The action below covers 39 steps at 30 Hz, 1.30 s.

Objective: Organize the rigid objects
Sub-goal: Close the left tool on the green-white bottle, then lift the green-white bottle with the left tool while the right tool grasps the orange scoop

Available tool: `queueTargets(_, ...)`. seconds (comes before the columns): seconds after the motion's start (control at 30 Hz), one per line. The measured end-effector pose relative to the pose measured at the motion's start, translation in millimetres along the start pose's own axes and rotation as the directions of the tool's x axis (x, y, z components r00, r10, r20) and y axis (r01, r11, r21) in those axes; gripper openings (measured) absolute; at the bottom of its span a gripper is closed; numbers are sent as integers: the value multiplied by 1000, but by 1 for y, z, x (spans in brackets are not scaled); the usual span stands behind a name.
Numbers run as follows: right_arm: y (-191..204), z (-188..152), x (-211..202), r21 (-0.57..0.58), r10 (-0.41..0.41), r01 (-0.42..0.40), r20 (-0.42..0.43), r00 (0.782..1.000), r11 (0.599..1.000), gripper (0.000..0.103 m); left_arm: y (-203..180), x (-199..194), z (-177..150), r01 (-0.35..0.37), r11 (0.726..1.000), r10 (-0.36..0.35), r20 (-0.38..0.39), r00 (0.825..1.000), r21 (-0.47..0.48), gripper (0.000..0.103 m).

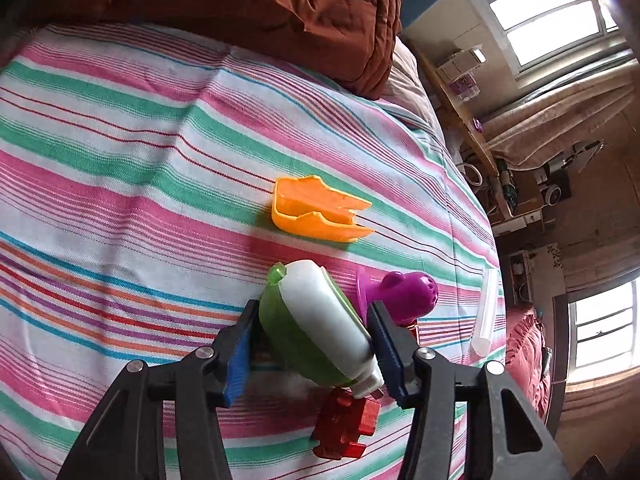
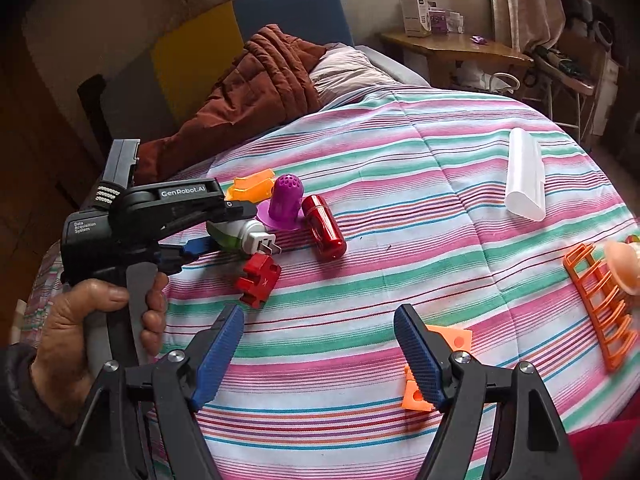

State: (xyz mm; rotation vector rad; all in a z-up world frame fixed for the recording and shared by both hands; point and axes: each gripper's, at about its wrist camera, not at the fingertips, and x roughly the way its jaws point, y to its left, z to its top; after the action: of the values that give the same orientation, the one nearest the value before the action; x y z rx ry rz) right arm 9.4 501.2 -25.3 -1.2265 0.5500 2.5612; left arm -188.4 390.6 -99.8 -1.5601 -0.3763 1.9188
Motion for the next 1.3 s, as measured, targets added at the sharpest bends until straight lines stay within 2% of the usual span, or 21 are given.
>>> queueTargets(0.1,-1,0,-1,12,2,-2,0,1000,1000,78,1,-7,-8,7,999,-7,-8,1000,33,54)
queueTargets(0.4,2,-5,4,4,3,-3,-22,1000,1000,78,33,-58,-56,-46,992,50,-28,998,121,54)
queueTargets(0.6,5,-9,13,-10,-6,6,-48,999,1000,78,39,-71,-83,-18,988,26,-52,998,155,54)
queueTargets(0.87,1,-11,17,1,-25,25,-47,999,1000,78,27,-61,-83,-81,970,90,-27,996,228,53)
queueTargets(1.3,0,-11,24,-1,-13,13,-49,999,1000,78,27,-62,-88,-88,962,92,-3,996,257,53)
